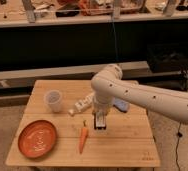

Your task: Place the eraser in the ceramic cup

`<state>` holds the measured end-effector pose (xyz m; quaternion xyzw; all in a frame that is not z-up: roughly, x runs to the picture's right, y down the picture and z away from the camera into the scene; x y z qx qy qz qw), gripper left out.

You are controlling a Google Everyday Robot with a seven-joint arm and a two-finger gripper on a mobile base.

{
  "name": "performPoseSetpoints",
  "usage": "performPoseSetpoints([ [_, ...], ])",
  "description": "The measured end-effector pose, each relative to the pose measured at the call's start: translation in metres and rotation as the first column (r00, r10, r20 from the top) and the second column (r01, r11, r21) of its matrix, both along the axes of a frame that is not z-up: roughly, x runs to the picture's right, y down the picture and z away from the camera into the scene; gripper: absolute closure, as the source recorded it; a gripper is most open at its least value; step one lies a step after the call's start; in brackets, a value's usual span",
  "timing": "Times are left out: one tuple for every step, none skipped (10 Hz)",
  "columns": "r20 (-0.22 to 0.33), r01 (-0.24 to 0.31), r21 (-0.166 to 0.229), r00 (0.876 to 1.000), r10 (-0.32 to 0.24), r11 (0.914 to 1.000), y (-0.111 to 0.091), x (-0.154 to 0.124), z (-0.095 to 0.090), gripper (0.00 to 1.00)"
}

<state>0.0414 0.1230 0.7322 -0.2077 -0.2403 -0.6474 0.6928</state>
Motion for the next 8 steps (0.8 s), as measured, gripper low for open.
performPoseSetpoints([
  [-0.002, 0.007, 0.002, 1.0, -0.007, 1.0, -0.001, -0.001, 0.001, 0.99],
  [0.0, 0.006, 0.01, 1.0, -0.006, 0.9999, -0.007, -0.008, 0.003, 0.99],
  [0.001, 0.003, 0.019, 1.0, -0.004, 0.9998, -0.013, -0.015, 0.005, 0.99],
  [0.004, 0.004, 0.026, 1.0, -0.004, 0.9997, -0.018, -0.024, 0.007, 0.99],
  [0.011, 0.003, 0.032, 1.0, -0.004, 0.9995, -0.024, -0.034, 0.007, 0.99],
  [0.01, 0.005, 0.039, 1.0, -0.005, 0.9992, -0.028, -0.035, 0.009, 0.99],
  [0.007, 0.007, 0.038, 1.0, -0.007, 0.9992, -0.028, -0.035, 0.009, 0.99],
  [0.008, 0.004, 0.048, 1.0, -0.004, 0.9988, -0.036, -0.038, 0.01, 0.99],
])
